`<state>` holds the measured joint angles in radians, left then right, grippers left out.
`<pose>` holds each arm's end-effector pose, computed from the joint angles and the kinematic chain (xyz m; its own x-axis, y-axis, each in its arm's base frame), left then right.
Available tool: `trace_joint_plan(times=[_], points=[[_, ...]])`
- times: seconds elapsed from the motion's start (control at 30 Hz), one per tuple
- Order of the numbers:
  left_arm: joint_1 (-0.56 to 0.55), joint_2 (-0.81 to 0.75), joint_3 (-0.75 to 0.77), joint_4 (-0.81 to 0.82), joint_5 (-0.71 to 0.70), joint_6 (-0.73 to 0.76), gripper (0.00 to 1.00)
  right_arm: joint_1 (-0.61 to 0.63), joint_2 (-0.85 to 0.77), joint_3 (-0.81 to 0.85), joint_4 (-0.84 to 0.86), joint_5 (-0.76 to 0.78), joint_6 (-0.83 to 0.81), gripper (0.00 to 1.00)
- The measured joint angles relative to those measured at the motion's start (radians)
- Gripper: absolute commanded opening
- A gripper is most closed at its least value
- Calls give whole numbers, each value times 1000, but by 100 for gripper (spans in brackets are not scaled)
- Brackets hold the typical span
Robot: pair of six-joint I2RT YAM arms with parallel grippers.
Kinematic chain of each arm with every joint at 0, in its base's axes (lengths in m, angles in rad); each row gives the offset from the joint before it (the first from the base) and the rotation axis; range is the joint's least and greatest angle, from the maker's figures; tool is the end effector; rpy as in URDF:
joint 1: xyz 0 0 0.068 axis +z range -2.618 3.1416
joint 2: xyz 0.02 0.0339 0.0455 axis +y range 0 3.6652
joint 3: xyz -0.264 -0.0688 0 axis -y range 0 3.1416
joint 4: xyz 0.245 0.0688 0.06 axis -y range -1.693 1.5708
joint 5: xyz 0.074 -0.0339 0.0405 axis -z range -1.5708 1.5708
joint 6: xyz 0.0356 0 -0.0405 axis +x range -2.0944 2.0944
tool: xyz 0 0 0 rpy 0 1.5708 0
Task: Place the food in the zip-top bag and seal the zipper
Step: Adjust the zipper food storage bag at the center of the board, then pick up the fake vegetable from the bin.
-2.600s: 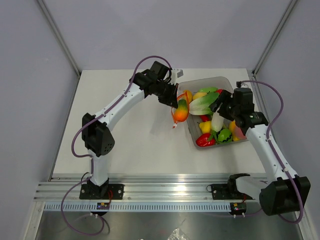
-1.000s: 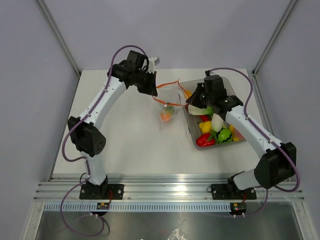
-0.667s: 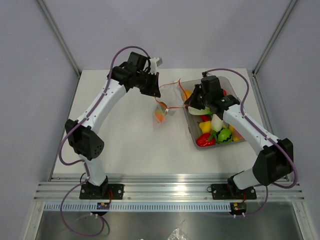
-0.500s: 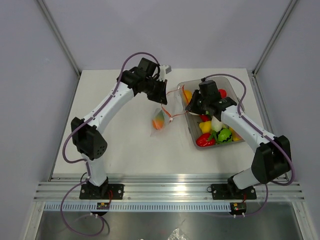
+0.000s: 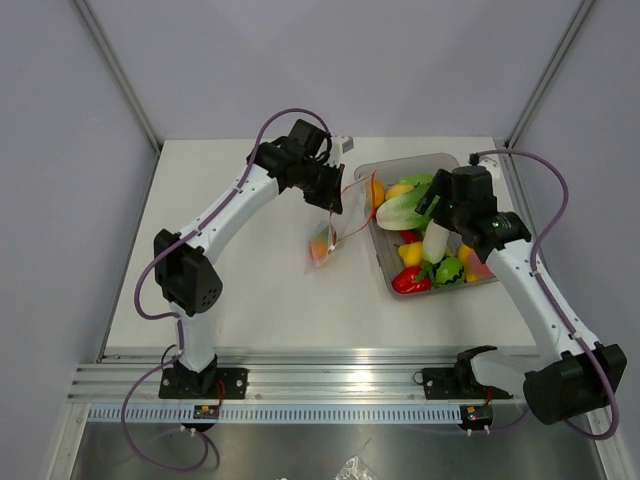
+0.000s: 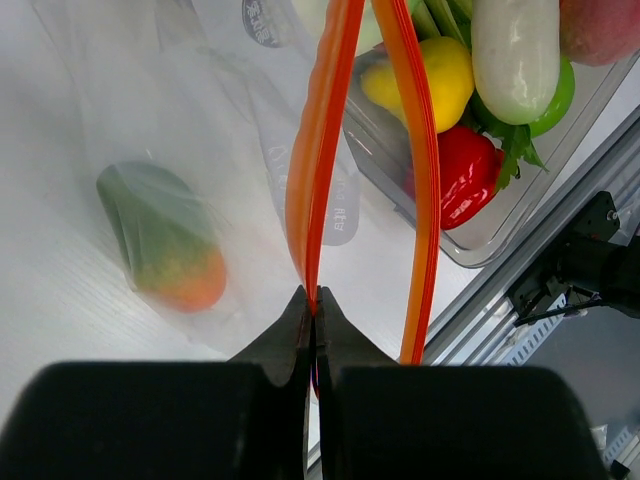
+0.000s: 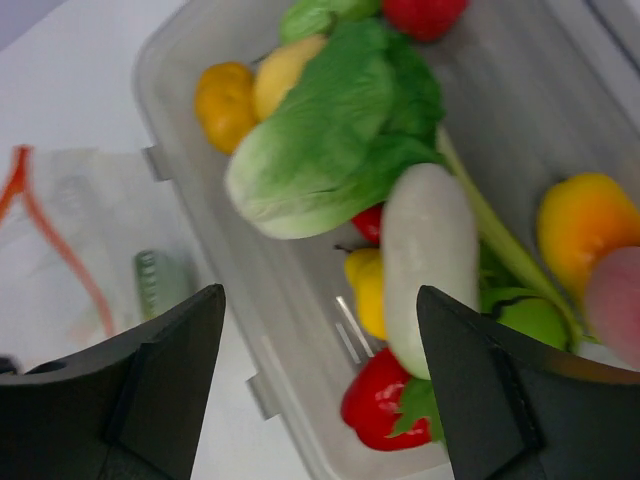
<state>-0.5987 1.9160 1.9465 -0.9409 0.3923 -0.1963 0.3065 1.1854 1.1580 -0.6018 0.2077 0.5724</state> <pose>0.3376 -0.2468 0.3449 -0.7792 0.3134 -0.5428 0.5735 0.7058 -0.4158 0.2456 0.0700 0.3474 -0.5455 0.3833 -0.7454 0.1893 0.9227 0.3359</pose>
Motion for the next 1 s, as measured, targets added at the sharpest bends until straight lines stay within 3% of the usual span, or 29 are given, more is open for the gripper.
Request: trace_joint_plan(times=[0.13,0.27,0.37,0.53,0.67,0.83,1.0], points=[[-1,0,2,0,0,0,0,-118,28,-64,-31,20,-24,91],[-3,0,2,0,0,0,0,-146,140,-115,-42,-11,-53,89],[-5,0,2,0,0,0,0,-146,212,-130,-35,-50,-66,78],[-6,0,2,0,0,0,0,-146,235,-136,-18,-71,-76,31],[-6,0,4,0,0,0,0,-146,183,-146,-22,-69,-69,29],[-6,0,5,0,0,0,0,-146,-3,-138,-60,-78,-68,30],[-7,0,6,0,0,-2,0,-88,-117,-46,-77,-122,-39,30]])
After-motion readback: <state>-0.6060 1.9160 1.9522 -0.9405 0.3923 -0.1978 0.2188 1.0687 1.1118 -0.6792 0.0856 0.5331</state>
